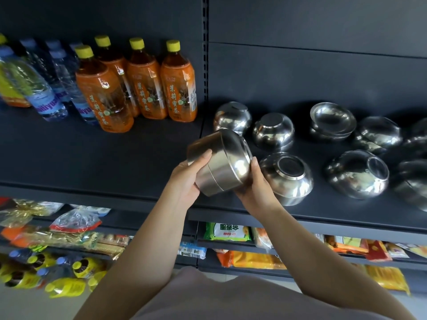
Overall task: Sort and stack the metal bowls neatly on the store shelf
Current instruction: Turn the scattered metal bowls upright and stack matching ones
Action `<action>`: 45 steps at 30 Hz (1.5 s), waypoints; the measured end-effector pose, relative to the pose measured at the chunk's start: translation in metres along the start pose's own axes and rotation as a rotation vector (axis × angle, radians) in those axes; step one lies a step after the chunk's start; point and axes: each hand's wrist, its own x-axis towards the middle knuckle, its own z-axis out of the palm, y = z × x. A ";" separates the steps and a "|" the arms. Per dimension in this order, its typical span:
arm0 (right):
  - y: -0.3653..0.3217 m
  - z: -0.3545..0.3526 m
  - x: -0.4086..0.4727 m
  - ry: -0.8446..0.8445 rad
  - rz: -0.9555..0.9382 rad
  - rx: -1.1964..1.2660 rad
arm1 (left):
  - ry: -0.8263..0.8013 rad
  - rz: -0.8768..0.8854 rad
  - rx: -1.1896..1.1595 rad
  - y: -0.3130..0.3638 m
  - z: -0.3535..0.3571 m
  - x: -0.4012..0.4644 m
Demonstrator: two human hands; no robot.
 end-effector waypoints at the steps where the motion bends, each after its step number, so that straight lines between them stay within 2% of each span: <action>1: -0.001 -0.001 -0.002 0.024 -0.008 -0.024 | 0.024 0.023 0.062 0.004 0.001 -0.001; 6: -0.012 0.005 -0.010 0.079 -0.136 -0.278 | 0.100 0.219 0.567 0.017 0.006 -0.003; 11: -0.029 0.016 -0.019 0.002 -0.232 -0.427 | -0.020 0.397 1.204 0.026 0.015 -0.004; 21: -0.032 0.003 -0.019 -0.012 -0.168 -0.546 | -0.179 0.416 1.629 0.034 0.033 0.004; 26: -0.036 -0.002 -0.019 -0.044 -0.116 -0.567 | -0.205 0.477 2.035 0.021 0.032 0.016; 30: -0.034 -0.003 -0.015 -0.009 -0.132 -0.592 | -0.147 0.587 1.989 0.009 0.023 0.021; 34: -0.032 -0.004 -0.012 -0.012 -0.162 -0.625 | -0.078 0.636 1.591 -0.001 0.014 0.013; 36: -0.031 -0.006 -0.012 -0.039 -0.190 -0.675 | -0.059 0.579 1.322 -0.003 0.012 0.004; 38: -0.030 -0.007 -0.012 -0.048 -0.209 -0.717 | -0.035 0.439 1.103 -0.002 0.010 -0.002; 42: -0.033 -0.004 -0.008 -0.034 -0.218 -0.734 | -0.024 0.249 0.761 -0.006 0.002 0.006; 45: -0.033 -0.004 -0.006 -0.023 -0.240 -0.789 | -0.052 0.233 0.642 -0.014 -0.002 0.015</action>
